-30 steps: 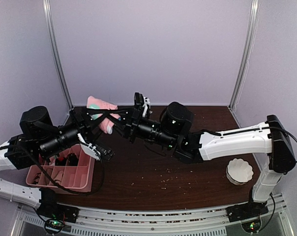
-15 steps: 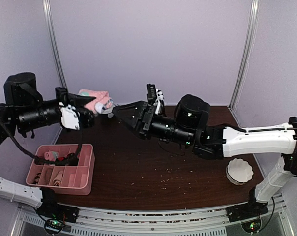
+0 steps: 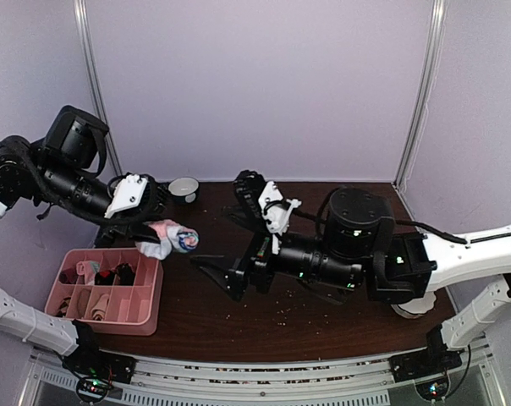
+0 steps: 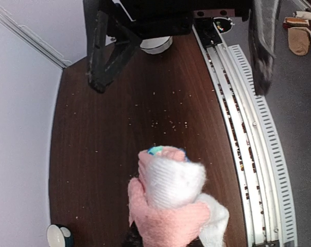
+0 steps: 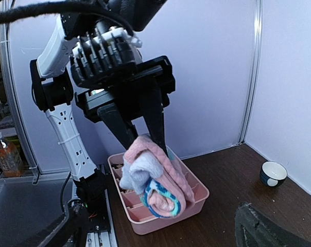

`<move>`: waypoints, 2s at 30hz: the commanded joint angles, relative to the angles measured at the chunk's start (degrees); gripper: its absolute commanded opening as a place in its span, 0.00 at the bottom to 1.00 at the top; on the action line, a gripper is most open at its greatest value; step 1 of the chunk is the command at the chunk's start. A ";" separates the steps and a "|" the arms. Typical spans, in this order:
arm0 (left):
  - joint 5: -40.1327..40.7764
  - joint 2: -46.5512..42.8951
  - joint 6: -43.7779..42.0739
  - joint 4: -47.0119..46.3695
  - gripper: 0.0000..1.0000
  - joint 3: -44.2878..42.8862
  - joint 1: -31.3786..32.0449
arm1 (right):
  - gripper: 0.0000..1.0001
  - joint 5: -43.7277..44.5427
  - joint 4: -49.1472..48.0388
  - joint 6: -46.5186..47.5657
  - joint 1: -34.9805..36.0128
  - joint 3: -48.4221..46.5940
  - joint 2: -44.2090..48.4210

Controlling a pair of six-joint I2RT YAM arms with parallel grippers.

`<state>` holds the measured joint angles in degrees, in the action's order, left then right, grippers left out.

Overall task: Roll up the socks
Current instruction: Roll the sock, then pass from the right arm to the left

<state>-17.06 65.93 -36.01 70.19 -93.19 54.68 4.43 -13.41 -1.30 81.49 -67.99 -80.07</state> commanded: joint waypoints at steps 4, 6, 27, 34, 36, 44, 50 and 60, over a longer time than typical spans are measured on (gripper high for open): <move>-7.08 1.99 3.79 2.78 0.00 -3.57 -1.06 | 1.00 0.52 0.54 7.78 1.34 -7.82 -6.55; -5.57 1.95 3.87 1.63 0.00 -3.34 -1.06 | 0.99 -0.23 -1.27 6.22 1.37 -8.66 -7.91; -10.53 2.33 1.26 5.28 0.55 -5.20 -1.06 | 0.00 3.51 -5.56 1.56 0.00 -8.25 -10.90; -11.40 0.91 3.60 5.86 0.98 -1.18 -6.41 | 0.00 7.69 -20.28 -1.44 -1.83 2.63 -6.54; -14.82 0.43 4.72 5.61 0.98 -0.23 -9.14 | 0.00 7.11 -24.42 -1.98 -2.12 4.95 -5.61; -26.39 -0.20 15.97 -1.01 0.98 1.52 -17.25 | 0.00 2.21 -31.72 -4.45 -2.21 4.76 -7.95; -35.67 -2.28 28.70 -10.94 0.98 3.17 -23.82 | 0.00 -1.54 -36.96 -9.31 -2.79 3.88 -10.47; -51.68 -5.65 57.34 -38.16 0.98 12.98 -24.09 | 0.00 -6.65 -44.00 -16.77 -4.90 0.82 -14.52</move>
<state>-58.35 60.66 5.89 48.58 -83.20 31.05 0.10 -52.71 -15.16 77.01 -64.34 -93.91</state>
